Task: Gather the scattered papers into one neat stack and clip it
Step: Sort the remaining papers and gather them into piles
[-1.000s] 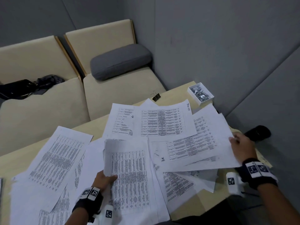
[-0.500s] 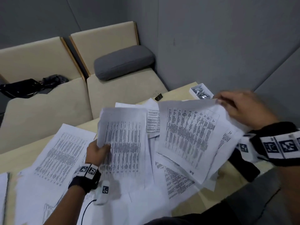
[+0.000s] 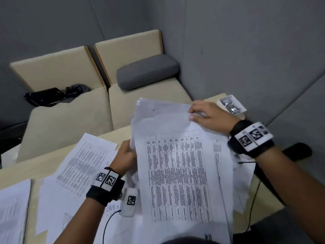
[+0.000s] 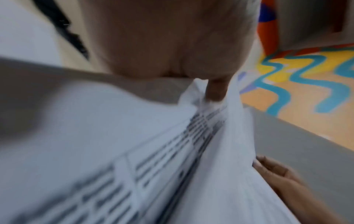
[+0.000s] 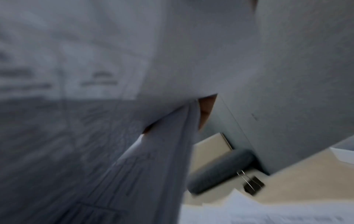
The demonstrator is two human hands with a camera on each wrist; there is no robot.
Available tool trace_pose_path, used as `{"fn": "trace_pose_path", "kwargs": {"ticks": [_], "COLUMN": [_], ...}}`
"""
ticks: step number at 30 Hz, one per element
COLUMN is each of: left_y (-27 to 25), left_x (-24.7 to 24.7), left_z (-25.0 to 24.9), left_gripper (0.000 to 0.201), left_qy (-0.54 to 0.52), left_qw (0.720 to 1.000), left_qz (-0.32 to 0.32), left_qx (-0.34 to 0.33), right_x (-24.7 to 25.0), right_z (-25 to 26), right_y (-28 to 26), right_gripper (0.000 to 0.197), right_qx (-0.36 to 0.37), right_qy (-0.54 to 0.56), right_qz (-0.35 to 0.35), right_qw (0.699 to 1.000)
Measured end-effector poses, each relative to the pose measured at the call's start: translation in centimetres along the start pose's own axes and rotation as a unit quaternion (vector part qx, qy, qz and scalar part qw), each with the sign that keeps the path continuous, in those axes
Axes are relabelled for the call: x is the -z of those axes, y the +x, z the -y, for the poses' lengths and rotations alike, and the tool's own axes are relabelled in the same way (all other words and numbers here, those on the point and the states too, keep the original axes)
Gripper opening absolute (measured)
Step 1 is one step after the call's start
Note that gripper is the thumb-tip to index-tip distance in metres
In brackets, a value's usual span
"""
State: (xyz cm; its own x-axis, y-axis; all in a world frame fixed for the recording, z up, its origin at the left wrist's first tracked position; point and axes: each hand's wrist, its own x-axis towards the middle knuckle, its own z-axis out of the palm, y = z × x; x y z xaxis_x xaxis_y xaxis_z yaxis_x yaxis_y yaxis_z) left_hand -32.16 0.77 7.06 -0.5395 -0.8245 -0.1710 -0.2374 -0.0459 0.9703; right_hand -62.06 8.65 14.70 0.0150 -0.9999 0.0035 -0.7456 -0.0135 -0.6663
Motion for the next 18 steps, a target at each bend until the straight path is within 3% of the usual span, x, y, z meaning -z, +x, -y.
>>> {"fn": "trace_pose_path", "kwargs": {"ticks": [2,4,6,9,11,13,16,18], "left_y": [-0.8,-2.2,-3.4,-4.2,-4.3,-4.3,-4.5,-4.4], "left_x": [-0.2,0.0,0.0,-0.9,-1.3,-1.2,0.6,2.1], "left_z": [1.7,3.9,6.0,7.8,8.0,7.0,4.9,3.5], "left_gripper": [0.023,0.059,0.077,0.060,0.027,0.007,0.011,0.022], "left_qy": [-0.115,-0.243,-0.255,-0.082,0.008,0.004,-0.045,-0.067], "left_qw": [0.989,0.952,0.939,0.977,0.990,0.990,0.988,0.987], "left_qz": [0.017,0.040,0.056,0.061,-0.007,-0.073,-0.121,-0.143], "left_qx": [0.087,0.183,0.221,0.185,0.144,0.117,0.081,0.044], "right_x": [-2.7,-5.1,-7.1,-9.3,-9.7,-9.2,-7.5,-6.8], "right_z": [-1.0,-1.9,-2.3,-1.9,-1.0,-0.6,-1.3,-1.5], "right_y": [0.4,0.6,0.6,0.7,0.9,1.2,1.4,0.8], "right_gripper": [0.011,0.012,0.016,0.020,0.018,0.027,0.067,0.098], "right_qx": [-0.063,-0.106,-0.127,-0.117,-0.098,-0.094,-0.135,-0.172], "right_qy": [0.048,0.020,-0.016,-0.024,-0.021,0.006,0.144,0.296], "right_qz": [-0.022,-0.028,-0.013,-0.023,-0.043,-0.085,-0.180,-0.148], "right_qw": [0.997,0.994,0.992,0.993,0.994,0.992,0.964,0.928]}}
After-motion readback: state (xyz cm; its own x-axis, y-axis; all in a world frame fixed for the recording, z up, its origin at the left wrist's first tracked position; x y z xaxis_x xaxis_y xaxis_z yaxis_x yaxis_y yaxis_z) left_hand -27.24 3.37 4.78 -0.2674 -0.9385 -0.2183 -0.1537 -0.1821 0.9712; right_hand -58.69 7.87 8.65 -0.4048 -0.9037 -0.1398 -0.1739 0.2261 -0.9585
